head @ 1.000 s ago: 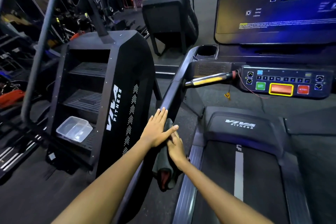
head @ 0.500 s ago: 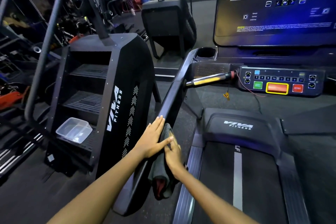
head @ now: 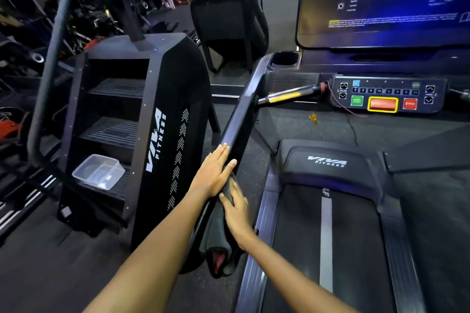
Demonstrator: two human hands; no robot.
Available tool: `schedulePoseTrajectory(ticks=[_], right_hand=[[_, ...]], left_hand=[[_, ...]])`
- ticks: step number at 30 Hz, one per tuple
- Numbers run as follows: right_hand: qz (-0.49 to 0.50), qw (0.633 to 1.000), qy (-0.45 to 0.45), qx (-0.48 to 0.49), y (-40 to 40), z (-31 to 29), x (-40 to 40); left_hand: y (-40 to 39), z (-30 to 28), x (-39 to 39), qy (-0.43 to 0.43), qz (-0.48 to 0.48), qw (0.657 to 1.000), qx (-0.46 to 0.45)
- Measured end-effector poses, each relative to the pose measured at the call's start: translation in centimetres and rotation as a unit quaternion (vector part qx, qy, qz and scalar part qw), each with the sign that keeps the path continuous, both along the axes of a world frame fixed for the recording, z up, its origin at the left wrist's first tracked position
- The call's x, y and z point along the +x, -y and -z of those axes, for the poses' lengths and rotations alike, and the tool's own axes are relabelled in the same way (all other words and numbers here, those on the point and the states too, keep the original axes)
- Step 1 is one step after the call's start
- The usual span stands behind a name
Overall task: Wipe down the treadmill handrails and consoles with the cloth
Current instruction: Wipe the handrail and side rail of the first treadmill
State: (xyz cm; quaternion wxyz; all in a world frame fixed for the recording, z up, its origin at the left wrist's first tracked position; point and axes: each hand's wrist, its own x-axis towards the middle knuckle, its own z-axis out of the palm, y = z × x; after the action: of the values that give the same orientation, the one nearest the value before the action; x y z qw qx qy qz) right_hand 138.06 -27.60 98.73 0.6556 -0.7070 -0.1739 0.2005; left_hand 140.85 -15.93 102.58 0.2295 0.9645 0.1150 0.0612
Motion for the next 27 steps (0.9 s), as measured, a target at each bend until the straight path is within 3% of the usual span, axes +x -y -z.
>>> schedulePoseTrajectory(ticks=[10, 16, 23, 27], right_hand=[[0.019, 1.000, -0.019, -0.008, -0.4, -0.3, 0.6], [0.008, 0.999, 0.003, -0.041, 0.8, 1.0, -5.0], [0.013, 0.996, -0.037, -0.075, -0.6, 1.1, -0.2], [0.004, 0.995, -0.026, -0.099, 0.3, 1.2, -2.8]], left_hand=[[0.1, -0.3, 0.0, -0.023, 0.004, 0.999, 0.027], [0.4, -0.6, 0.0, -0.040, 0.003, 0.998, 0.045], [0.7, -0.6, -0.3, -0.069, 0.002, 0.992, 0.110], [0.9, -0.9, -0.3, -0.073, -0.001, 0.992, 0.107]])
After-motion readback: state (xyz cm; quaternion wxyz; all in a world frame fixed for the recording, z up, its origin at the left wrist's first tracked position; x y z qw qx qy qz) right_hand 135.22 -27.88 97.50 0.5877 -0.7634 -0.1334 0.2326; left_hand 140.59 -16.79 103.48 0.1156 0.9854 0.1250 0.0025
